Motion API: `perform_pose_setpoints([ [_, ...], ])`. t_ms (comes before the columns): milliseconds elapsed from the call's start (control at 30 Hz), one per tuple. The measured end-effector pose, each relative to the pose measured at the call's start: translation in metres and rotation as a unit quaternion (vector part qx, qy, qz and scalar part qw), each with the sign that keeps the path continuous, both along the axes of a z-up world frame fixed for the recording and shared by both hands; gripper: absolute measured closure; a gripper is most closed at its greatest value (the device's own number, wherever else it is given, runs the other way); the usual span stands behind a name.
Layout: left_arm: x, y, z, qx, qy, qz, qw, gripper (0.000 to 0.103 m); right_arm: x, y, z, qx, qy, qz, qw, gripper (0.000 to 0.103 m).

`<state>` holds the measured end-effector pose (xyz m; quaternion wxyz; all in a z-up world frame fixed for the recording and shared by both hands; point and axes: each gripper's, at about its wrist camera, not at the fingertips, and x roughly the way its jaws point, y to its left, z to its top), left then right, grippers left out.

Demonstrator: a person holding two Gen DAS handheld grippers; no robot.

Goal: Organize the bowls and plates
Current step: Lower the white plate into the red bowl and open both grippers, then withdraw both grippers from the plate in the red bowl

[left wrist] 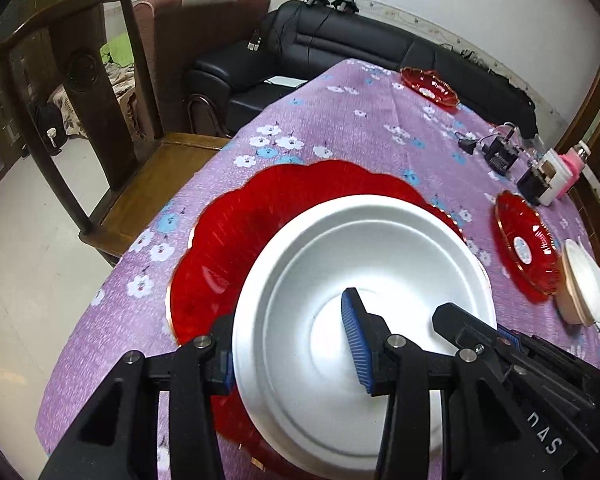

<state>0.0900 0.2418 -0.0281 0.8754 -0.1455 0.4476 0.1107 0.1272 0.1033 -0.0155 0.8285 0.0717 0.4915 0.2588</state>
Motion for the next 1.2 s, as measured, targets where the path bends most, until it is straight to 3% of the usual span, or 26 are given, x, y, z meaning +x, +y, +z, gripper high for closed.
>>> perform_pose_setpoints([
  [133,0.009,0.002,-0.009,-0.003,0.011,0.001,0.9999,0.057,0.008,0.003,-0.008,-0.009,0.004,-0.006,1.000,0.090],
  [267,0.008,0.005,-0.008,-0.011,0.006,0.001,0.9999,0.041,0.011,0.002,-0.013,0.001,0.010,-0.018,1.000,0.090],
  [367,0.003,0.011,-0.003,-0.029,-0.007,0.005,0.9995,0.035,0.012,0.000,-0.011,0.002,0.002,-0.019,1.000,0.088],
  [467,-0.003,0.015,0.004,-0.035,-0.021,0.014,0.9991,0.034,0.010,-0.002,-0.006,0.006,-0.008,-0.023,1.000,0.074],
  [533,-0.009,0.017,0.011,-0.032,-0.033,0.021,0.9987,0.033,0.007,-0.004,-0.003,0.009,-0.017,-0.027,0.999,0.060],
  [600,-0.014,0.019,0.016,-0.030,-0.040,0.027,0.9984,0.032,0.004,-0.008,0.002,0.012,-0.026,-0.030,0.999,0.057],
  [900,-0.056,0.015,0.050,-0.022,-0.096,0.053,0.9937,0.029,-0.022,-0.032,0.039,0.032,-0.090,-0.042,0.995,0.055],
  [1200,-0.101,-0.035,0.088,0.021,-0.169,0.051,0.9840,0.021,-0.071,-0.070,0.076,0.004,-0.194,-0.061,0.979,0.040],
])
